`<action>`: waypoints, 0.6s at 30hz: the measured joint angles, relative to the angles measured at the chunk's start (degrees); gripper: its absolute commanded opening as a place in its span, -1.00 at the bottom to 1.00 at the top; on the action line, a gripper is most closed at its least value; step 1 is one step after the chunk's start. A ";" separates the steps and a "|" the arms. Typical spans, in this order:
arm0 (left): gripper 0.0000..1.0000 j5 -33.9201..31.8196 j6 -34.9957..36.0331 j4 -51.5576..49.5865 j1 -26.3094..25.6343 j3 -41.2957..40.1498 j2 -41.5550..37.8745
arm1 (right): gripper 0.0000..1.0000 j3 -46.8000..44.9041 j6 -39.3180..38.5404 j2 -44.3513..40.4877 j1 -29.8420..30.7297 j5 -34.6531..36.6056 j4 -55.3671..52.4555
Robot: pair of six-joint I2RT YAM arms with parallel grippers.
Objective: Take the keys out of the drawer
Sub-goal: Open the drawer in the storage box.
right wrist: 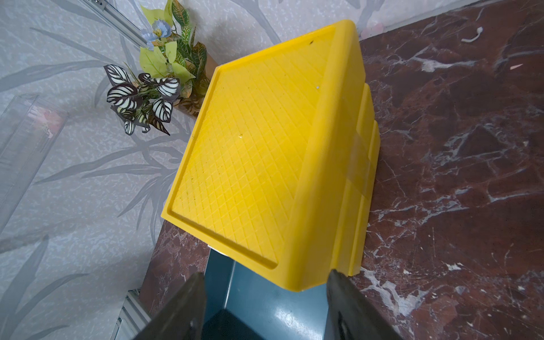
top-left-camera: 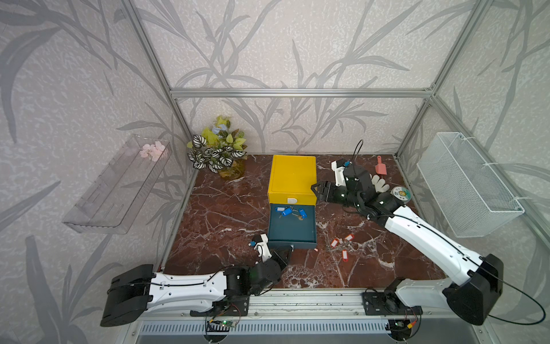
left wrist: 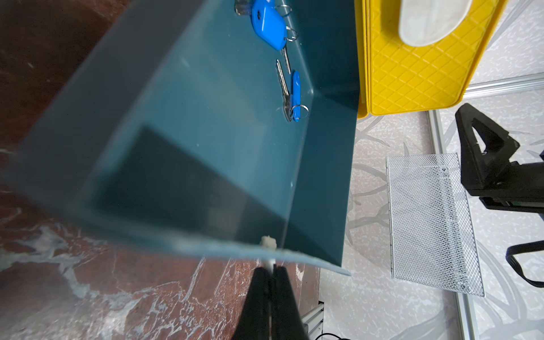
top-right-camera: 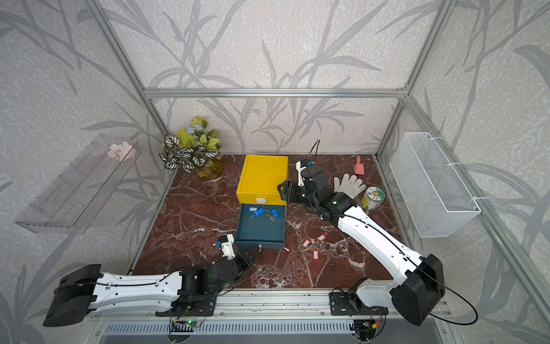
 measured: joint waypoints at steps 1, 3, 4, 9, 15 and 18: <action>-1.00 -0.35 -0.44 -0.04 -0.20 -0.28 -0.20 | 0.36 0.00 0.00 -0.17 0.09 0.13 -0.24; -1.00 -0.90 -1.25 -0.04 -0.46 -0.98 -0.46 | 0.36 0.00 -0.02 -0.50 0.15 0.50 -0.52; -1.00 -1.07 -1.53 -0.04 -0.55 -1.38 -0.52 | 0.36 0.00 -0.02 -0.72 0.20 0.61 -0.59; -1.00 -1.40 -2.40 -0.15 -0.72 -1.86 -0.63 | 0.36 0.00 -0.13 -1.44 0.52 1.31 -0.87; -0.86 -1.70 -2.64 -0.09 -0.74 -1.95 -0.76 | 0.36 0.00 -0.17 -1.44 0.70 1.88 -1.18; -0.86 -1.84 -2.43 -0.04 -0.74 -1.95 -0.81 | 0.36 0.00 -0.17 -1.44 0.79 2.03 -1.66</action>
